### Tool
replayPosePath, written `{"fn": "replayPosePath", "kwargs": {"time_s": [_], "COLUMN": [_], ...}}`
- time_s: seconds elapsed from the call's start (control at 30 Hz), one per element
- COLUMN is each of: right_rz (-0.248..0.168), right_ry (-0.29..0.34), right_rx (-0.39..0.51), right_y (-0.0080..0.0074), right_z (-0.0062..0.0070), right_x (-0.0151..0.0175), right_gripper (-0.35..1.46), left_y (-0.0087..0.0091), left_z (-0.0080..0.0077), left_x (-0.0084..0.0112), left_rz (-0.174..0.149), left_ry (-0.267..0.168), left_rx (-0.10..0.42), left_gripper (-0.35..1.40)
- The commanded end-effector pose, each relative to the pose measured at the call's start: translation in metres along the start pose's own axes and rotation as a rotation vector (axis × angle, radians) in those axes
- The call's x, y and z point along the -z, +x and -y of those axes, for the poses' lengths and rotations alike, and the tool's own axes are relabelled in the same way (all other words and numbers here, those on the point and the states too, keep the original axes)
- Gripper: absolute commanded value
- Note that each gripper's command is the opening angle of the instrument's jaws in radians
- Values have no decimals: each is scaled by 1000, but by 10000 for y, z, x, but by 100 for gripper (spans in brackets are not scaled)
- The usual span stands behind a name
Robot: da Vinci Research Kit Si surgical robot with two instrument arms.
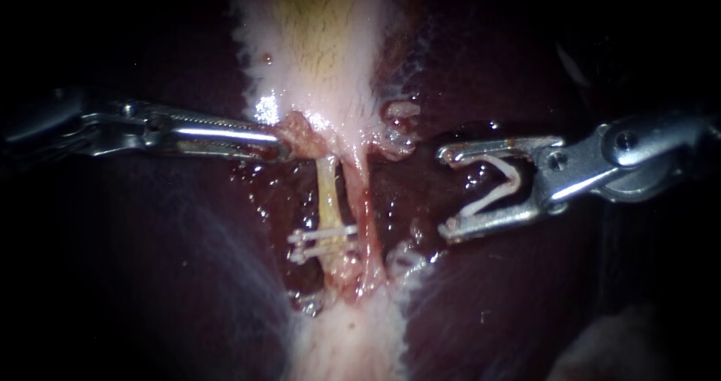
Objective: Clipping third clip left tube
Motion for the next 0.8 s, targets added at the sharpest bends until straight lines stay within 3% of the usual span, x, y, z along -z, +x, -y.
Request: {"fn": "replayPosePath", "kwargs": {"time_s": [0.03, 0.17, 0.27, 0.43, 0.53, 0.8], "right_rz": [0, 0, 0, 0, 0, 1], "right_ry": [0, 0, -1, -1, -1, -9], "right_rx": [0, 0, 0, 0, 0, -2], "right_y": [0, 0, 0, 0, 0, 6], "right_z": [0, 0, 0, 0, 0, 4], "right_x": [0, 0, 0, 0, 0, -12], "right_gripper": [50, 50, 50, 50, 50, 50], "left_y": [1, 10, 28, 68, 81, 83], "left_z": [0, -3, -11, -27, -36, -45], "left_x": [2, 15, 37, 77, 92, 96], "left_rz": [0, 2, 3, -36, -52, -55], "left_ry": [-1, -8, -2, 12, 13, 15], "left_rx": [0, 6, 16, 7, -1, -5], "left_gripper": [-35, -35, -35, -35, -35, -35]}}
